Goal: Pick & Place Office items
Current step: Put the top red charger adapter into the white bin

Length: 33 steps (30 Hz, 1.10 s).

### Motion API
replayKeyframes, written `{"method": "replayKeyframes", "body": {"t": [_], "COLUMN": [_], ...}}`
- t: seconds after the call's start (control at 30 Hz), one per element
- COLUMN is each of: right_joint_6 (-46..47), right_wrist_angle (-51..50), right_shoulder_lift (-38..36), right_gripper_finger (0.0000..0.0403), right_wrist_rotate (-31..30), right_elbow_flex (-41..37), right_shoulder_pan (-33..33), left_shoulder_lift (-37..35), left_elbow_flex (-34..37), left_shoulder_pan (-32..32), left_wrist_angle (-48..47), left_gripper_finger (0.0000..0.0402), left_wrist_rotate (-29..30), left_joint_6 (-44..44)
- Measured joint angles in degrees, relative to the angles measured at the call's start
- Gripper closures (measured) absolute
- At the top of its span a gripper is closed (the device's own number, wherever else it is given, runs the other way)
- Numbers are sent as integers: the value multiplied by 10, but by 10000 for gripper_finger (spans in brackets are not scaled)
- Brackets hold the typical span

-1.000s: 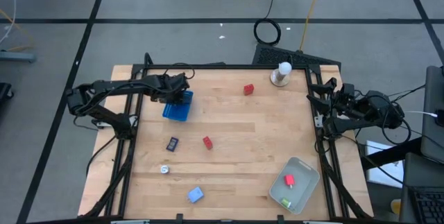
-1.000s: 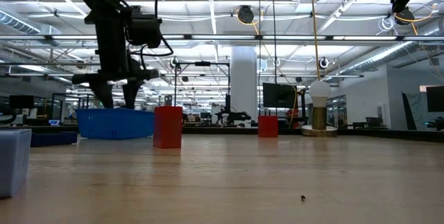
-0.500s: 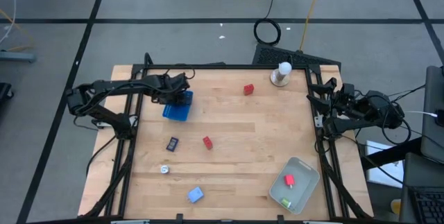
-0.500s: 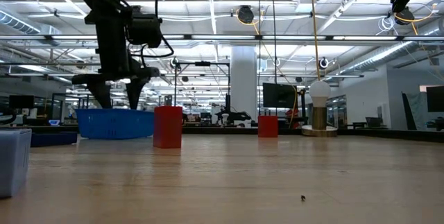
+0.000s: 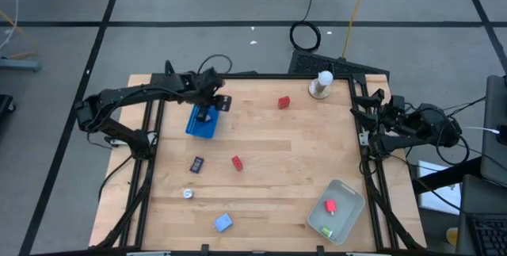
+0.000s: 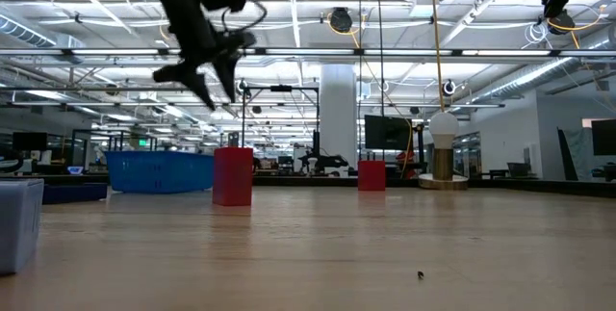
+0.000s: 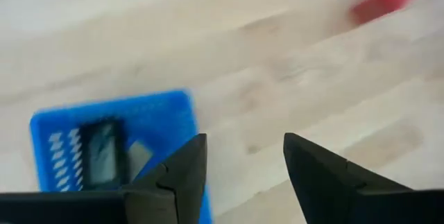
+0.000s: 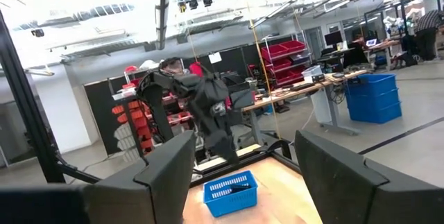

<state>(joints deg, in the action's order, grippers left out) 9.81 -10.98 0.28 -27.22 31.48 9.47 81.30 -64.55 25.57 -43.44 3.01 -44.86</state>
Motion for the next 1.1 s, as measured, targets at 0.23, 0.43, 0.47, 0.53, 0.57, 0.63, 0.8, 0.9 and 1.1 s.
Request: {"method": "replayKeyframes", "body": {"t": [0.23, 0.43, 0.47, 0.53, 0.57, 0.63, 0.8, 0.9, 1.1], "right_joint_6": [29, 30, 30, 30, 28, 27, 26, 26, 26], "right_wrist_angle": [0, 0, 0, 0, 0, 0, 0, 0, 0], "right_shoulder_lift": [0, 0, 0, 0, 0, 0, 0, 0, 0], "right_gripper_finger": [161, 161, 161, 161, 161, 161, 161, 161, 161], "right_wrist_rotate": [0, 0, 0, 0, 0, 0, 0, 0, 0], "right_elbow_flex": [0, 0, 0, 0, 0, 0, 0, 0, 0], "right_shoulder_pan": [0, 0, 0, 0, 0, 0, 0, 0, 0], "left_shoulder_lift": [0, 0, 0, 0, 0, 0, 1, 9, 26], "left_elbow_flex": [-98, -159, -167, -181, -187, -193, -193, -194, -193], "left_shoulder_pan": [-10, -30, -35, -44, -49, -59, -78, -83, -79], "left_wrist_angle": [0, 3, 4, 4, 6, 18, 74, 103, 141], "left_gripper_finger": [220, 220, 220, 220, 220, 220, 220, 220, 220], "left_wrist_rotate": [0, 0, 0, 0, 0, 0, 0, -1, -14], "left_joint_6": [48, 54, 60, 73, 78, 85, 84, 87, 135]}}
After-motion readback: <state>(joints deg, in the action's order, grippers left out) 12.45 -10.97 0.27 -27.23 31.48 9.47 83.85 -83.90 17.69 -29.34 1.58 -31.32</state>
